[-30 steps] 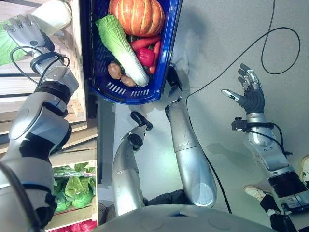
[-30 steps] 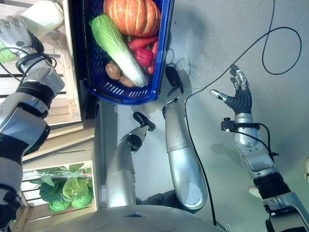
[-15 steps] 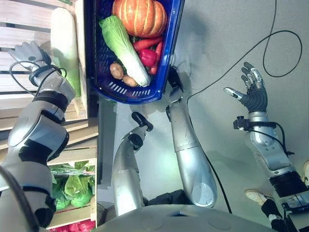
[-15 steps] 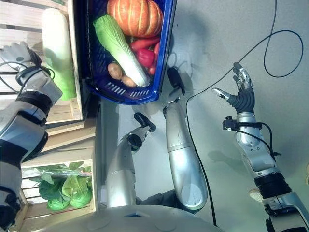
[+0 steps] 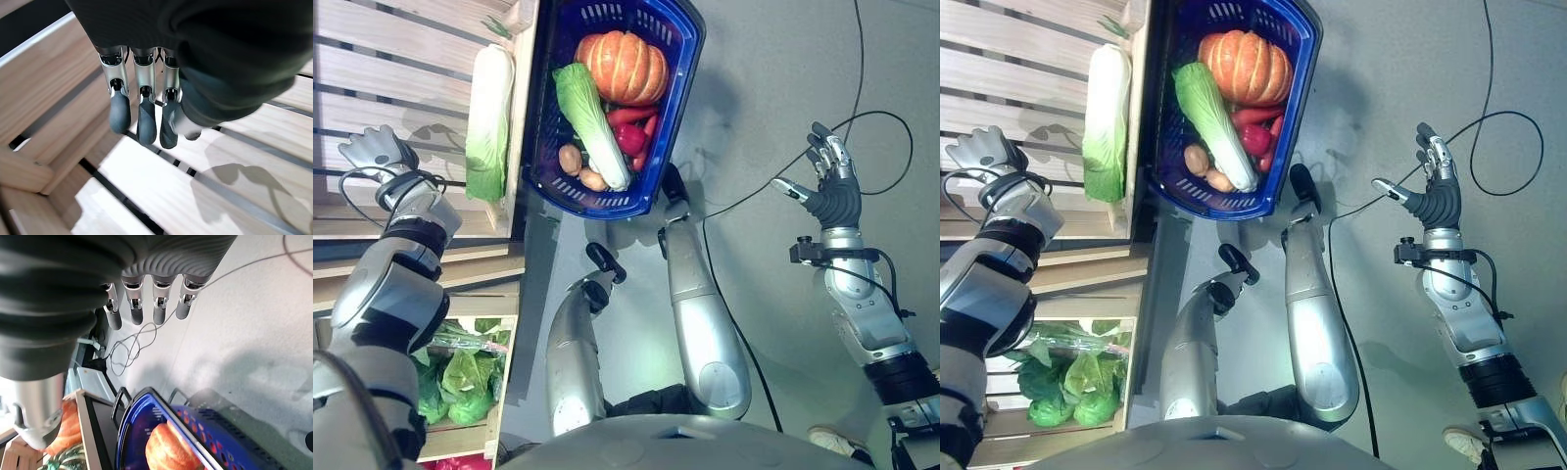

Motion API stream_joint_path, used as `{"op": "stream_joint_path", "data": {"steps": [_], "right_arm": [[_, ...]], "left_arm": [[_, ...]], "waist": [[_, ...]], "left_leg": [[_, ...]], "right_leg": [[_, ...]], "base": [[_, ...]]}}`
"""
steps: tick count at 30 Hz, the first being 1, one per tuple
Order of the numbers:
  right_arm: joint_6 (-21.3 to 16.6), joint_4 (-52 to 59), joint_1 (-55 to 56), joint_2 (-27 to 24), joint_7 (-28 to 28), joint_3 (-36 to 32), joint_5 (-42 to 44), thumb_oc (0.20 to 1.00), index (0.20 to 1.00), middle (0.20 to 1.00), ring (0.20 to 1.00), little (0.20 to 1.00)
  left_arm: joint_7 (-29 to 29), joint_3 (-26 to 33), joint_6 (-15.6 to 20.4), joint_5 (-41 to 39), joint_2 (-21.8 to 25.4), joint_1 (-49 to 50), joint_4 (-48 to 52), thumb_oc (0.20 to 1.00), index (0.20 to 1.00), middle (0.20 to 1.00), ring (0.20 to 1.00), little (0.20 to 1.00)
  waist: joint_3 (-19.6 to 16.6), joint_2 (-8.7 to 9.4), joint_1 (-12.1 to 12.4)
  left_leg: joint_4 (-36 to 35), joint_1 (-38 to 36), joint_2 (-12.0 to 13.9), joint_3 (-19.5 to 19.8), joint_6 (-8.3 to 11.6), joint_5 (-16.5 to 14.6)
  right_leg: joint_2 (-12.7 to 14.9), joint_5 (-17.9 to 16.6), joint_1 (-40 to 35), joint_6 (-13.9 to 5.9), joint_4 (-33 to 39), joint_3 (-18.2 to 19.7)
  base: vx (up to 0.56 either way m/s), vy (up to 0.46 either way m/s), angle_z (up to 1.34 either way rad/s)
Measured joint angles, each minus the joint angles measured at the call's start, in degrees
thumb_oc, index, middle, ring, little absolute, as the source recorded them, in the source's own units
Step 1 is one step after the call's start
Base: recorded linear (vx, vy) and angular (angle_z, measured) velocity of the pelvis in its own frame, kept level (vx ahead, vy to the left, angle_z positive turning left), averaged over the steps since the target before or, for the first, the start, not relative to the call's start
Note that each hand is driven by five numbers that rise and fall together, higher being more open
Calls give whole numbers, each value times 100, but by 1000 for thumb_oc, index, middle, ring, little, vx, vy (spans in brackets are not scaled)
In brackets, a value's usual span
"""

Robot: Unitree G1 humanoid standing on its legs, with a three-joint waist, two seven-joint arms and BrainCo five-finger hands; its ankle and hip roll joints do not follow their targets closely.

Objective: Pick up fruits and vegetables into the basket

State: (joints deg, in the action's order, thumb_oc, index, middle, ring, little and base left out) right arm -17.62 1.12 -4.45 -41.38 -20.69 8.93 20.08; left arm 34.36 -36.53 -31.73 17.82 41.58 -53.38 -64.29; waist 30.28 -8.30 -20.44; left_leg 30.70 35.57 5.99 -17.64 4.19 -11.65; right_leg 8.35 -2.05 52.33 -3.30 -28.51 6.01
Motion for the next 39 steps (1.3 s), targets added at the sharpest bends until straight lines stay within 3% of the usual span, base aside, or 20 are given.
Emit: {"op": "stream_joint_path", "data": {"steps": [4, 11, 15, 20, 26, 39], "right_arm": [[39, 0, 0, 1, -31, 6, -85, 1000, 1000, 1000, 1000, 1000], [49, -10, -39, 5, -128, 85, -108, 1000, 1000, 1000, 1000, 1000], [214, -3, -95, 5, -176, 84, -113, 1000, 1000, 1000, 1000, 1000], [343, -3, -110, 16, -170, 83, -110, 1000, 1000, 1000, 1000, 1000], [404, -11, -301, 114, -157, 101, -95, 1000, 1000, 1000, 1000, 1000], [541, -144, -452, 219, -174, 120, 182, 1000, 1000, 1000, 1000, 1000]], "left_arm": [[283, 161, 398, -620, -2, 62, 169, 1000, 1000, 1000, 1000, 1000], [323, 1027, 1528, -1892, -83, 49, 294, 1000, 1000, 1000, 1000, 1000], [-3, 1392, 2118, -2644, -266, 43, 402, 1000, 1000, 1000, 1000, 1000], [-330, 1497, 2526, -3203, -432, 37, 555, 1000, 1000, 1000, 1000, 1000], [-430, 1501, 2567, -3648, -516, 29, 554, 1000, 1000, 1000, 1000, 1000], [-270, 1498, 2401, -3861, -620, -289, 475, 1000, 1000, 1000, 1000, 1000]], "waist": [[30, 49, 56], [58, 149, 57], [67, 175, 65], [68, 220, 49], [89, 400, 28], [112, 532, 44]], "left_leg": [[-6, -30, 0, 49, 8, 10], [-8, -107, 10, 93, 8, 9], [2, -85, 45, 94, 8, 9], [2, 17, 116, 111, 57, 19], [-2, 76, 194, 112, 102, 24], [126, 419, 279, 232, 121, 33]], "right_leg": [[-2, -2, -71, 5, 9, -62], [-1, 0, -173, 4, 34, -76], [-18, 20, -169, -24, 54, -83], [-109, -14, -117, 26, 140, -158], [-181, -50, -53, 89, 138, -181], [-200, -56, 191, 133, 96, -253]], "base": [[2, -57, 5], [10, -64, 0], [12, -71, 0], [11, -73, -4], [3, -69, -3], [0, -32, 2]]}}
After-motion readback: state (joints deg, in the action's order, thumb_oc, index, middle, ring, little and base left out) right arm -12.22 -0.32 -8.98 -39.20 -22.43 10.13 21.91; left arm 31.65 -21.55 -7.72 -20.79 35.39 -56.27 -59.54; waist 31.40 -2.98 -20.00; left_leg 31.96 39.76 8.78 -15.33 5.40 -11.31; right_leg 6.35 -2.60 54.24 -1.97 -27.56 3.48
